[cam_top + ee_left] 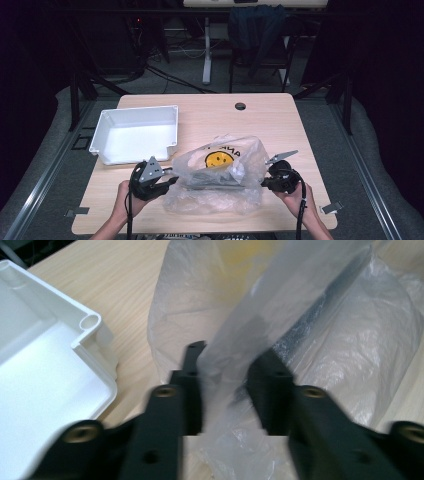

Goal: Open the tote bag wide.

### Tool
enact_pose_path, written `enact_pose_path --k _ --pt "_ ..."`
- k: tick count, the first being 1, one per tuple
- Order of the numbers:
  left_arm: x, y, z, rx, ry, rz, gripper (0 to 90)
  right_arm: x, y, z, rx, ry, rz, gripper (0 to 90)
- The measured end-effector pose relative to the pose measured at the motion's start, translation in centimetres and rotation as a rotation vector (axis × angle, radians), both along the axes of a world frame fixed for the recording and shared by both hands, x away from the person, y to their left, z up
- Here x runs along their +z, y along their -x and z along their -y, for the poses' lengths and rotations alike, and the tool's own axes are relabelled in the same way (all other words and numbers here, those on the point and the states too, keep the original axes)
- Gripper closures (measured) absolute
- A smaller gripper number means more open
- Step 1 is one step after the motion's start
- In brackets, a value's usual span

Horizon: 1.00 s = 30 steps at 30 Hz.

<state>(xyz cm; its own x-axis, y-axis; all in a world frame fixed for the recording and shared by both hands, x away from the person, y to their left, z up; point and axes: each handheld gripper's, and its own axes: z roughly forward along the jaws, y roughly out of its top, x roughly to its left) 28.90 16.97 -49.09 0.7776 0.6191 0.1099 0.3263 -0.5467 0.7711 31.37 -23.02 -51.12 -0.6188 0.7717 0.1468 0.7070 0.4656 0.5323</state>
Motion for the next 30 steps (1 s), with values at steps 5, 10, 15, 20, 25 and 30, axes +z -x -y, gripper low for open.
enact_pose_path --k 5,10,15,20,25,30 --pt "-1.1 -1.2 -0.8 0.027 0.026 -0.118 88.6 0.5 0.6 0.4 -0.01 -0.012 0.015 90.0" --pt "-2.2 -2.3 -1.7 0.034 0.054 -0.218 89.4 0.9 0.8 1.0 -0.007 -0.007 0.012 90.0" --pt "-3.4 -2.9 -1.6 0.003 0.033 -0.325 89.6 0.5 0.7 0.9 -0.022 -0.004 -0.018 90.0" --pt "-4.3 -3.3 -1.2 -0.009 0.0 -0.378 89.5 -0.9 0.0 0.6 0.013 0.041 -0.088 90.0" --pt "-4.6 -3.6 -1.1 -0.014 -0.011 -0.407 89.6 -1.7 -0.5 -0.1 0.044 0.088 -0.12 90.0" --pt "-5.1 -3.6 -0.9 -0.029 -0.054 -0.437 89.6 -2.3 -0.4 -1.0 0.098 0.167 -0.118 90.0"
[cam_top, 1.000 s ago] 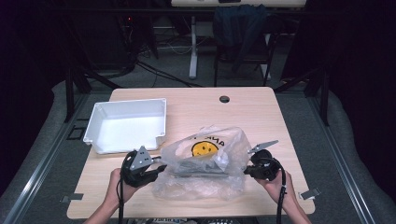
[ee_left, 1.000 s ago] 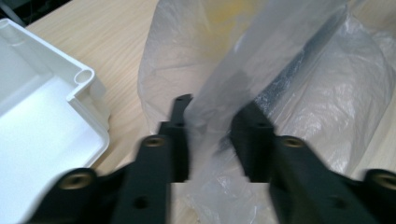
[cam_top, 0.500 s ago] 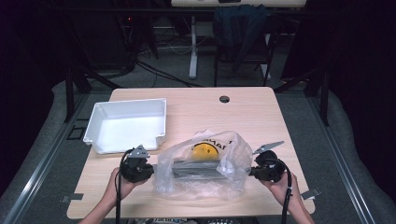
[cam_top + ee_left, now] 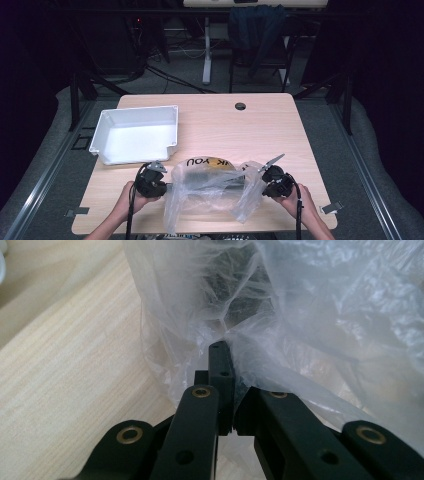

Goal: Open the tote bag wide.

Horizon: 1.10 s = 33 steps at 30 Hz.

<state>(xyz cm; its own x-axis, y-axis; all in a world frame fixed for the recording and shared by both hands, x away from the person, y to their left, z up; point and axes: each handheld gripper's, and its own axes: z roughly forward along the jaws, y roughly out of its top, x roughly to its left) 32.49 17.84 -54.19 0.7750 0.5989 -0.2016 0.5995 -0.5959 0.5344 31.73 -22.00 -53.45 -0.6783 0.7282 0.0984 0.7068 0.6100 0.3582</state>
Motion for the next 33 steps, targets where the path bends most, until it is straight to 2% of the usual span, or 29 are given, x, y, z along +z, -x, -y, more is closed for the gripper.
enact_pose_path --k 2,3,4,6,7,8,9,10,11,12,13,14,15,16,19,20,21,22,23,24,25,26,27,29,33 --pt "-0.1 -0.1 0.0 0.005 -0.01 -0.001 89.6 0.0 -0.1 -0.1 0.009 0.013 -0.001 90.0" --pt "-0.1 -0.2 0.0 0.005 -0.011 0.001 89.5 0.0 -0.1 -0.1 0.006 -0.011 -0.007 90.0" --pt "-0.1 -0.2 -0.1 0.006 -0.01 0.003 89.5 0.1 -0.1 0.0 0.01 0.001 -0.004 90.0" --pt "-0.1 -0.2 0.0 0.009 -0.012 0.006 89.4 0.1 -0.1 0.1 0.005 -0.005 0.002 90.0" --pt "-0.1 -0.2 -0.1 0.013 -0.01 0.016 89.4 0.2 -0.1 0.2 0.017 -0.027 0.006 84.3" --pt "0.0 -0.2 -0.1 0.023 -0.011 0.025 89.3 0.5 0.1 0.4 -0.008 -0.035 0.011 69.0" --pt "0.0 -0.2 -0.2 0.023 -0.007 0.026 89.3 0.8 0.4 0.5 -0.008 -0.046 0.02 63.1" --pt "0.0 -0.2 -0.2 0.023 -0.007 0.026 89.1 0.8 0.4 0.5 -0.008 -0.046 0.02 63.1" --pt "0.0 -0.3 -0.2 0.023 -0.006 0.026 89.1 1.1 0.6 0.6 -0.014 -0.063 0.038 53.8" --pt "0.0 -0.3 -0.2 0.027 -0.002 0.031 88.1 1.9 1.0 0.8 -0.015 -0.1 0.074 41.4" --pt "0.0 -0.3 -0.2 0.027 -0.002 0.031 87.8 1.9 1.0 0.8 -0.015 -0.1 0.074 41.4" --pt "0.0 -0.4 -0.2 0.022 -0.012 0.036 87.2 2.6 1.5 0.7 -0.018 -0.137 0.12 33.3" --pt "0.0 -0.4 -0.2 0.022 -0.012 0.036 86.9 2.6 1.5 0.7 -0.018 -0.137 0.12 33.3" --pt "0.1 -0.4 -0.2 0.021 -0.013 0.042 86.8 3.1 1.7 0.5 0.004 -0.146 0.156 25.7" --pt "0.1 -0.5 -0.1 0.021 -0.013 0.046 86.1 3.4 1.9 0.1 0.01 -0.146 0.181 25.2" --pt "0.1 -0.5 -0.1 0.023 -0.015 0.046 86.0 3.6 1.9 -0.4 0.008 -0.142 0.214 26.3" --pt "0.0 -0.5 -0.1 0.021 -0.015 0.045 86.0 3.6 2.0 -0.6 0.005 -0.143 0.227 29.8" --pt "0.0 -0.6 -0.1 0.023 -0.014 0.043 86.0 3.8 1.9 -0.7 0.002 -0.15 0.246 39.3" --pt "0.0 -0.6 -0.1 0.023 -0.014 0.043 85.8 3.8 1.9 -0.7 0.002 -0.15 0.246 39.3" --pt "-0.1 -0.6 0.0 0.027 -0.014 0.04 85.6 4.0 1.7 -0.8 -0.005 -0.17 0.272 61.4" --pt "-0.1 -0.7 0.0 0.025 -0.017 0.041 85.6 4.0 1.7 -0.8 -0.005 -0.17 0.272 61.4" --pt "-0.1 -0.8 -0.1 0.028 -0.019 0.039 85.2 4.1 1.6 -0.7 -0.009 -0.186 0.283 77.6" --pt "-0.1 -0.8 -0.1 0.028 -0.019 0.039 84.9 4.1 1.5 -0.6 -0.01 -0.196 0.28 82.6" --pt "0.0 -0.8 -0.1 0.039 -0.013 0.046 84.6 4.1 1.4 -0.4 -0.014 -0.2 0.27 88.2" --pt "0.2 -0.6 -0.1 0.036 -0.014 0.052 87.7 3.8 1.5 -0.1 -0.006 -0.199 0.222 89.8"
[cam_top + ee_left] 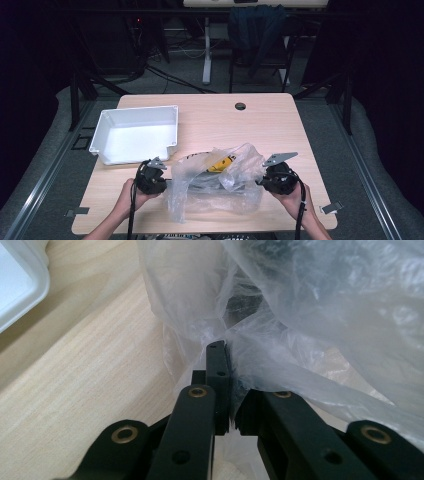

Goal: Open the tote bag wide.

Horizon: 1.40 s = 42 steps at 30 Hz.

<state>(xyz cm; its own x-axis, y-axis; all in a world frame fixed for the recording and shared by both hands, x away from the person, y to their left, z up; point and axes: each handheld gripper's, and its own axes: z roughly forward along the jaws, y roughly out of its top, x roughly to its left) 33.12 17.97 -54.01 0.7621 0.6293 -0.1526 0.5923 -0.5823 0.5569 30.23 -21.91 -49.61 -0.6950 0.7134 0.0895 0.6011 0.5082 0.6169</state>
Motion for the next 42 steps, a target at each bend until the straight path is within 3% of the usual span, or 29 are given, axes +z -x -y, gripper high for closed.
enact_pose_path --k 8,12,16,20,21,27,32,35,36,39,40,41,42 --pt "0.1 0.0 -0.1 -0.002 0.008 -0.004 88.7 -1.4 -0.1 0.3 0.041 0.05 -0.129 90.0" --pt "0.1 0.1 -0.1 -0.022 0.008 -0.015 88.7 -2.2 -0.6 0.2 0.034 0.076 -0.161 90.0" --pt "0.3 0.4 -0.5 -0.032 0.05 -0.041 88.8 -2.9 -0.7 0.1 0.055 0.117 -0.222 90.0" --pt "0.4 0.6 -0.5 -0.045 0.038 -0.045 88.8 -2.9 -0.5 0.3 0.043 0.111 -0.23 90.0" --pt "0.3 0.5 -0.5 -0.05 0.034 -0.049 88.9 -3.0 -0.6 0.4 0.053 0.135 -0.233 90.0" --pt "0.2 0.7 -0.3 -0.072 0.02 -0.073 89.0 -3.5 -0.7 0.3 0.063 0.149 -0.271 90.0" --pt "-0.1 0.5 0.3 -0.055 -0.028 -0.039 88.7 -3.7 -1.2 0.1 0.035 0.177 -0.24 89.3" --pt "-0.1 0.3 0.4 -0.045 -0.04 -0.02 88.2 -3.8 -1.7 0.0 0.015 0.175 -0.213 84.6" --pt "-0.1 0.3 0.5 -0.04 -0.04 -0.019 88.2 -3.8 -2.0 0.2 0.011 0.194 -0.208 78.9" --pt "-0.1 0.3 0.5 -0.038 -0.046 -0.004 87.5 -3.8 -2.2 0.8 0.006 0.185 -0.215 54.2" --pt "-0.1 0.3 0.5 -0.031 -0.039 0.0 87.2 -3.5 -2.0 0.9 -0.001 0.176 -0.203 43.9" --pt "-0.1 0.3 0.5 -0.031 -0.039 0.0 87.1 -3.2 -1.7 1.1 -0.004 0.16 -0.188 37.7" --pt "-0.1 0.3 0.5 -0.031 -0.041 0.003 87.1 -2.7 -1.4 1.3 -0.003 0.177 -0.169 34.0"
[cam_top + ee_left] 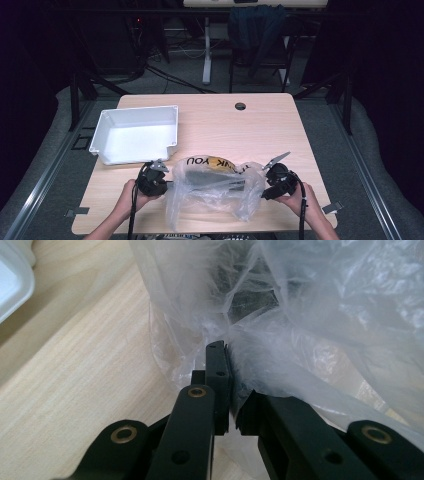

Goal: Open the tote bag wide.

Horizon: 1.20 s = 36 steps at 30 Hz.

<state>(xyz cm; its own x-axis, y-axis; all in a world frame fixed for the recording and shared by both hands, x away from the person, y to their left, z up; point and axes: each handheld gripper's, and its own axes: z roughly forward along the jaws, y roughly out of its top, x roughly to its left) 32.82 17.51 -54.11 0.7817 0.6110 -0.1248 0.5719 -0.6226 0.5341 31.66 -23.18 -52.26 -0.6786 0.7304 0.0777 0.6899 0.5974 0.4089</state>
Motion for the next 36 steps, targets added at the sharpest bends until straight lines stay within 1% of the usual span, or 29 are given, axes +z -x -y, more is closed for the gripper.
enact_pose_path --k 1,2,3,4,5,8,9,10,11,12,13,14,15,16,17,18,19,20,21,22,23,24,25,26,30,31,32,34,36 --pt "0.0 0.0 0.0 0.002 0.0 0.002 87.1 0.0 0.0 0.0 0.0 0.0 0.0 34.0" --pt "0.1 0.0 -0.1 0.003 -0.002 0.007 86.8 1.0 0.6 0.4 -0.001 -0.028 0.01 29.8" --pt "0.1 0.0 -0.1 -0.001 -0.007 0.01 86.8 1.6 0.8 0.5 0.01 -0.027 0.013 27.7" --pt "0.1 0.0 0.0 0.002 -0.005 0.013 86.7 1.9 1.1 0.6 0.007 -0.044 0.023 24.0" --pt "0.1 0.0 0.0 0.001 -0.005 0.012 86.6 2.3 1.3 0.7 0.023 -0.059 0.015 21.2" --pt "0.1 -0.1 0.0 0.002 -0.009 0.015 86.6 3.3 1.7 1.2 0.043 -0.077 0.034 15.9" --pt "0.1 -0.1 0.0 0.002 -0.009 0.015 86.6 3.3 1.7 1.2 0.043 -0.077 0.034 15.9" --pt "0.1 -0.1 0.0 0.003 -0.008 0.015 86.6 3.6 1.8 1.3 0.039 -0.094 0.043 15.5" --pt "0.1 -0.1 0.0 0.002 -0.011 0.017 86.2 4.0 1.9 1.5 0.045 -0.134 0.081 15.6" --pt "0.1 -0.1 0.0 0.003 -0.011 0.017 86.0 4.3 2.1 1.5 0.04 -0.147 0.095 16.5" --pt "0.1 -0.1 0.0 0.003 -0.011 0.017 85.8 4.3 2.1 1.5 0.04 -0.147 0.095 16.5" --pt "0.0 -0.2 0.0 0.003 -0.013 0.02 85.2 4.6 2.2 1.3 0.055 -0.167 0.128 26.5" --pt "0.1 -0.2 0.0 0.001 -0.01 0.018 84.3 4.8 2.3 1.1 0.047 -0.175 0.149 33.1" --pt "0.1 -0.2 0.0 0.001 -0.01 0.018 82.5 4.8 2.3 1.1 0.047 -0.175 0.149 33.1" --pt "0.2 -0.2 0.0 -0.007 -0.012 0.014 79.5 4.9 2.4 0.8 0.036 -0.202 0.177 61.0" --pt "0.2 -0.2 0.0 -0.007 -0.012 0.014 76.3 4.9 2.4 0.8 0.036 -0.202 0.177 61.0" --pt "0.5 -0.2 -0.1 -0.009 -0.014 0.004 69.1 4.4 2.1 0.4 0.014 -0.212 0.169 78.7" --pt "0.5 -0.2 -0.1 -0.009 -0.014 0.004 64.4 4.1 1.9 0.2 0.02 -0.214 0.157 82.4" --pt "0.8 -0.1 -0.3 0.0 -0.012 0.0 56.2 3.6 1.8 0.0 0.02 -0.207 0.138 86.1" --pt "0.8 -0.1 -0.3 0.0 -0.012 0.0 53.4 3.6 1.8 0.0 0.02 -0.207 0.138 86.1" --pt "1.3 0.1 -0.8 0.004 -0.004 -0.01 49.3 2.6 1.4 -0.4 0.03 -0.173 0.1 88.7" --pt "1.3 0.1 -0.8 0.004 -0.004 -0.01 45.5 2.6 1.4 -0.4 0.03 -0.173 0.1 88.7" --pt "1.5 0.1 -1.0 0.012 0.002 -0.013 42.8 1.7 1.1 -0.7 0.036 -0.145 0.064 89.1" --pt "1.7 0.2 -1.3 0.016 0.004 -0.011 41.7 1.4 1.0 -0.9 0.039 -0.131 0.051 89.3" --pt "2.4 0.3 -2.3 0.034 0.024 -0.022 36.7 0.9 0.5 -1.1 0.041 -0.101 0.029 89.3" --pt "2.6 0.3 -2.5 0.028 0.021 -0.023 36.7 0.9 0.5 -1.1 0.041 -0.101 0.029 89.3" --pt "2.8 0.4 -2.6 0.042 0.025 -0.02 36.2 0.8 0.4 -1.2 0.039 -0.099 0.027 89.3" --pt "3.0 0.6 -2.9 0.04 0.014 -0.019 35.2 0.6 0.2 -1.3 0.036 -0.101 0.023 89.4" --pt "3.1 0.5 -3.5 0.058 0.014 -0.013 35.2 0.4 0.1 -1.3 0.033 -0.094 0.023 89.3"
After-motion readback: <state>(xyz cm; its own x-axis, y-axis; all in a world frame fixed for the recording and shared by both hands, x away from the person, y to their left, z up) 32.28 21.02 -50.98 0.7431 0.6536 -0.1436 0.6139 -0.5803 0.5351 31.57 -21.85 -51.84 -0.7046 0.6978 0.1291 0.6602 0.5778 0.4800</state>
